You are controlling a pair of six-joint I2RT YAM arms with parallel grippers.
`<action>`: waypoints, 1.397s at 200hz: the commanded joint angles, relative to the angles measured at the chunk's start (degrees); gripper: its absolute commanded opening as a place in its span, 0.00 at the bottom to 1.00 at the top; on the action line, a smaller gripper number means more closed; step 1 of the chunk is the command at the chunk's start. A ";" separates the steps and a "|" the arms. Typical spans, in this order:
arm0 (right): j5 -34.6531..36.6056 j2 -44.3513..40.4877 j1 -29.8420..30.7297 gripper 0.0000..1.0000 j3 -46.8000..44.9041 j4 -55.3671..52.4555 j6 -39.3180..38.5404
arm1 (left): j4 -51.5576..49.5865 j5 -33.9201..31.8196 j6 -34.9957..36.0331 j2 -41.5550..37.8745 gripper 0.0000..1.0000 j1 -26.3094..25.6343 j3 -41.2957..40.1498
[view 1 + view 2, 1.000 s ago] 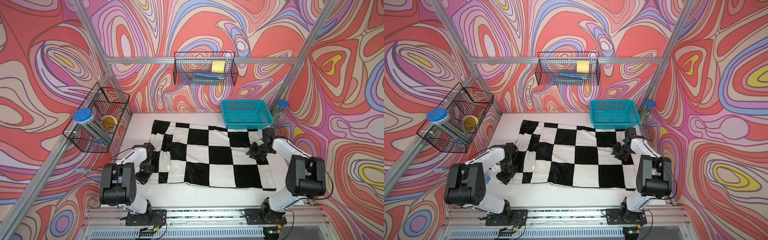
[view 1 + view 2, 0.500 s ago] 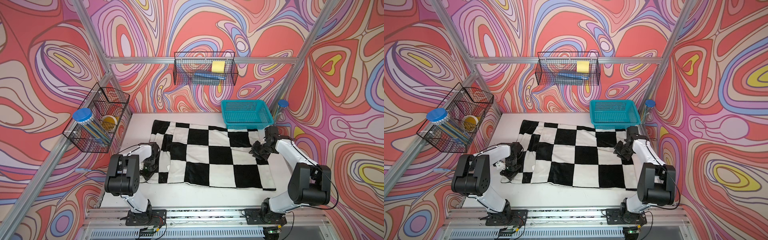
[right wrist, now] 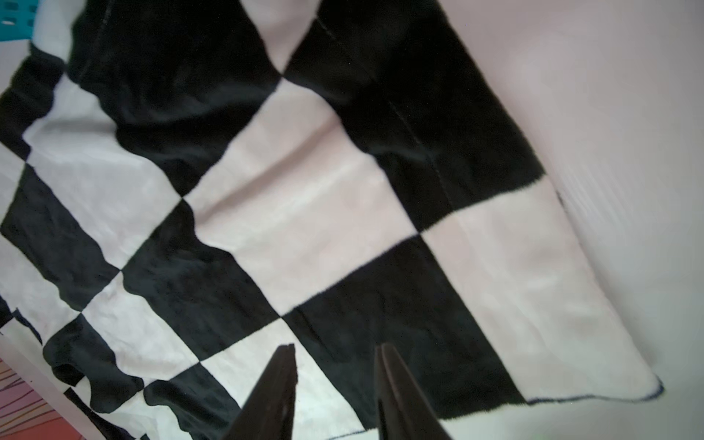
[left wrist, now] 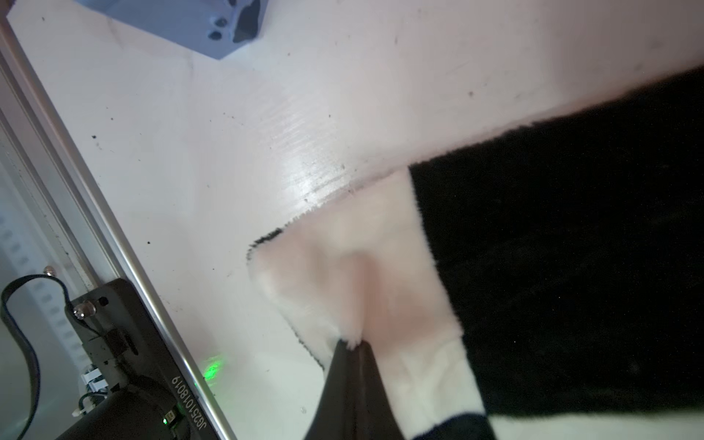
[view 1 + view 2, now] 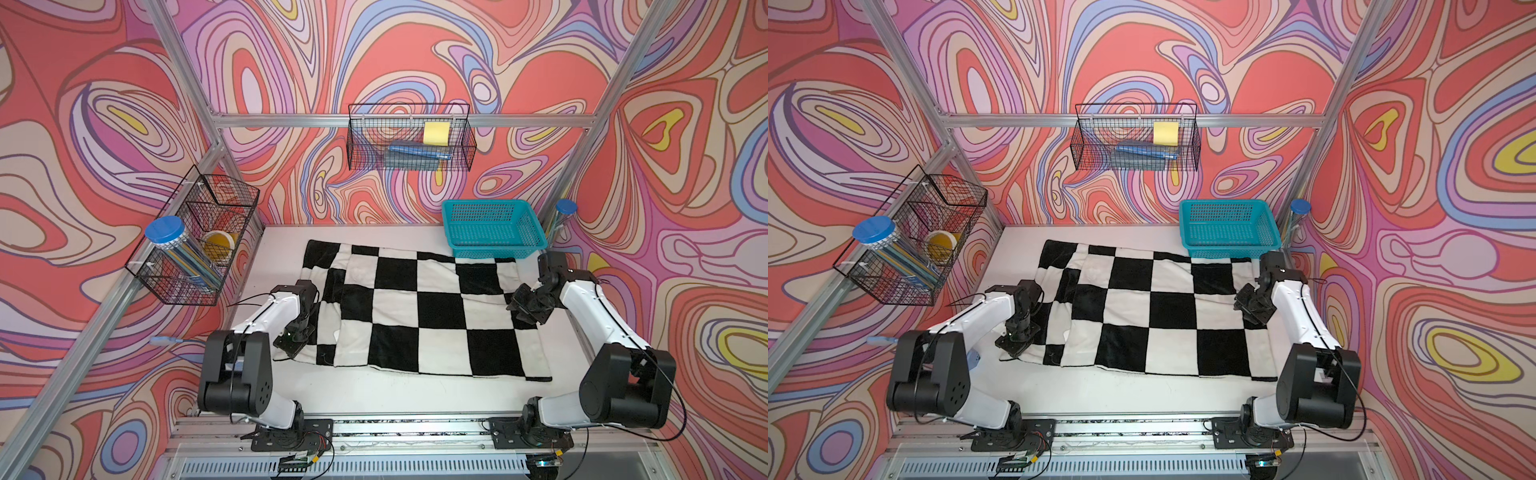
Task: Roll up the pillowcase
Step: Fold the pillowcase at the center of the board.
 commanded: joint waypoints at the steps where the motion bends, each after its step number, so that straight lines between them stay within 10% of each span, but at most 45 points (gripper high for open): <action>1: 3.74 -1.52 -5.37 0.50 -2.20 -6.18 3.13 | -2.00 0.07 3.35 -3.94 0.00 -0.37 -0.17; 91: 5.97 2.57 -16.81 0.53 -9.69 -8.60 6.82 | 3.58 9.75 5.48 -13.30 0.00 -2.33 -7.89; 130: 8.90 -0.62 -16.43 0.41 -15.35 -8.49 9.29 | 4.40 10.60 6.33 -13.26 0.00 -3.98 -7.47; 242: 13.10 12.33 -4.37 0.47 -14.71 -2.68 20.21 | 3.55 12.62 5.69 -10.72 0.00 -5.65 -5.01; 279: 15.13 13.14 -3.00 0.22 -17.20 -2.34 22.40 | 3.15 11.85 6.08 -9.68 0.00 -5.70 -4.14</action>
